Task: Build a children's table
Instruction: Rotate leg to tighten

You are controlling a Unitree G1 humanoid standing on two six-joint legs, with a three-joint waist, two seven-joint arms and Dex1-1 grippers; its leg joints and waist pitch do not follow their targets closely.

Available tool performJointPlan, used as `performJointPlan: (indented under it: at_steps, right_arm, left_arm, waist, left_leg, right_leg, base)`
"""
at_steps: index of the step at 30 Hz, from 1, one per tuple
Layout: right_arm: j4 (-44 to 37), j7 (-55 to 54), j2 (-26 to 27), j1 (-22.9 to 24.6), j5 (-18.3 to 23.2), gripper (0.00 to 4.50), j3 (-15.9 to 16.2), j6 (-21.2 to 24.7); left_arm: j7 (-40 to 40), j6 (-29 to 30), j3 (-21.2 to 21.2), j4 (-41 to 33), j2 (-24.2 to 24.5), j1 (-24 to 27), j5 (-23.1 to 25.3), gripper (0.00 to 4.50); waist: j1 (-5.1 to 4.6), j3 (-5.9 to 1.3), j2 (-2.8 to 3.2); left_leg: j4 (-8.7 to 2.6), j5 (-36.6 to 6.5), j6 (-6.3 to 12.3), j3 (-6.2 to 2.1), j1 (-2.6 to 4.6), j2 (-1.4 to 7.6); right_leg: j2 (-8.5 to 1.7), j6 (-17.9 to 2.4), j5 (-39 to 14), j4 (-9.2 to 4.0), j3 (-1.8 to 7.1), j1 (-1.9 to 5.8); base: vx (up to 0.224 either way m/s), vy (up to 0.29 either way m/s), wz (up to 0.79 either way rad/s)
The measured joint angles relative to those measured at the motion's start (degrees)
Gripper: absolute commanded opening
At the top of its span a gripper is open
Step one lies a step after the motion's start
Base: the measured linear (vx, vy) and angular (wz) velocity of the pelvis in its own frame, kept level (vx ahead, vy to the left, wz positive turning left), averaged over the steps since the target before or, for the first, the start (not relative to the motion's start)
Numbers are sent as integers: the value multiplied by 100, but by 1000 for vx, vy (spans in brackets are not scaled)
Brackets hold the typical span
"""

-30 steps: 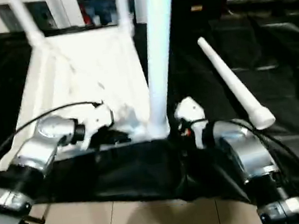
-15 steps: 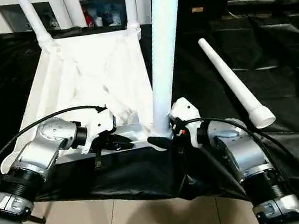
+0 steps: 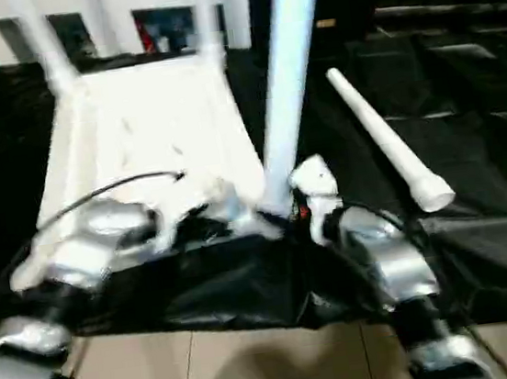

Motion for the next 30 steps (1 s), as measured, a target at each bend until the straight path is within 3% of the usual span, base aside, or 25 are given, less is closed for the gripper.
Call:
performJointPlan:
  at_steps: [3, 8, 9, 10, 14, 17, 20, 24, 30]
  right_arm:
    - [643, -969, 289, -417, -142, 276, -128, -96]
    - [1053, -1130, 335, -613, -275, 276, -142, -344]
    - [1073, -1129, 342, -614, -275, 332, -157, -374]
    - [1101, -1121, 343, -622, -275, 346, -165, -417]
    - [1243, -973, 353, -675, -273, 381, -165, -599]
    - [1200, -597, 256, -657, -216, 381, -145, -613]
    - [892, 361, -186, -476, -176, 381, 161, -599]
    - [545, 1330, -658, -376, -152, 381, 473, -568]
    - [-128, 2538, -1217, -41, -86, 381, 866, -556]
  left_arm:
    - [715, 215, 75, 371, -410, -186, 51, 0]
    - [936, 183, 85, 514, -524, -223, 55, 0]
    - [936, 168, 84, 540, -526, -238, 56, 0]
    - [930, 154, 83, 548, -525, -244, 56, 0]
    - [894, 45, 80, 571, -472, -241, 57, 0]
    - [727, -179, 67, 553, -330, -182, 50, 0]
    - [174, -531, 57, 349, -34, 9, -27, 0]
    - [-590, -606, 41, 10, 332, 175, -235, 0]
    - [-1434, -828, -37, -235, 750, 346, -405, 0]
  waist:
    - [-43, 0, 0]
    - [-68, -8, 11]
    - [-69, -9, 13]
    - [-73, -9, 13]
    - [-117, -8, 12]
    - [-135, -7, 12]
    - [-132, -3, 10]
    - [-53, -6, 16]
    - [132, -6, 15]
  left_leg:
    - [-6, -1, -1, -2, 61, -4]
    - [-35, -1, -1, -22, 85, -5]
    - [-39, -1, -1, -22, 82, -6]
    - [-35, -1, 0, -21, 80, -6]
    - [-34, -1, 0, -20, 77, -6]
    - [-36, -1, 0, -20, 71, -5]
    - [-39, -1, 0, -32, 31, -3]
    - [-38, 22, 40, -36, -17, 2]
    - [-8, 4, 76, -16, -40, 3]
  right_leg:
    - [0, 31, -18, -17, 1, 50]
    - [1, 38, -13, -67, -20, 93]
    - [1, 37, 1, -80, -21, 94]
    - [1, 45, 9, -84, -21, 95]
    - [0, 8, 32, -88, -20, 94]
    - [0, 8, 37, -87, -22, 87]
    - [1, 9, 39, -84, -33, 73]
    - [4, 14, 36, -73, -41, 6]
    - [-3, 9, 33, -74, -34, -13]
  base:
    - [0, 0, 0]
    - [0, 0, 0]
    - [0, 0, 0]
    - [0, 0, 0]
    - [0, 0, 0]
    - [0, 0, 0]
    - [0, 0, 0]
    - [0, 0, 0]
    - [0, 0, 0]
